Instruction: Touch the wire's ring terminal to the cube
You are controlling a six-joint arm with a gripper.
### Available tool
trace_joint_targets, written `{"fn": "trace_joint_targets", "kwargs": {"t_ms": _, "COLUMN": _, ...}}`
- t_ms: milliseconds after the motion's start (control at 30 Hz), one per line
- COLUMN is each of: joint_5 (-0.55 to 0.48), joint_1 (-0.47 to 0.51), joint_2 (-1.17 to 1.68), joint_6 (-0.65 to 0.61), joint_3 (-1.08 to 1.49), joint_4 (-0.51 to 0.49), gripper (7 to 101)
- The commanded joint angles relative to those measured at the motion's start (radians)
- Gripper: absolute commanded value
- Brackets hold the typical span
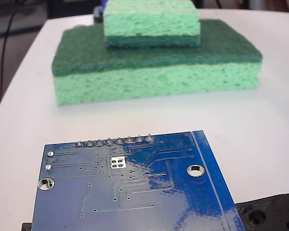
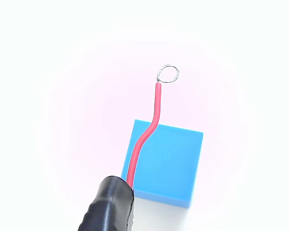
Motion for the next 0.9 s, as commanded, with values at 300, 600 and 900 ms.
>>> {"fn": "trace_joint_targets", "kwargs": {"t_ms": 300, "joint_5": -0.011, "joint_1": 0.002, "joint_2": -0.055, "joint_6": 0.035, "joint_3": 0.043, "joint_4": -0.071, "gripper": 100.3}}
{"fn": "trace_joint_targets", "kwargs": {"t_ms": 600, "joint_5": -0.018, "joint_1": 0.000, "joint_2": -0.126, "joint_6": 0.048, "joint_3": 0.064, "joint_4": -0.144, "gripper": 100.3}}
{"fn": "trace_joint_targets", "kwargs": {"t_ms": 900, "joint_5": -0.020, "joint_1": -0.009, "joint_2": -0.163, "joint_6": 0.064, "joint_3": 0.057, "joint_4": -0.155, "gripper": 100.3}}
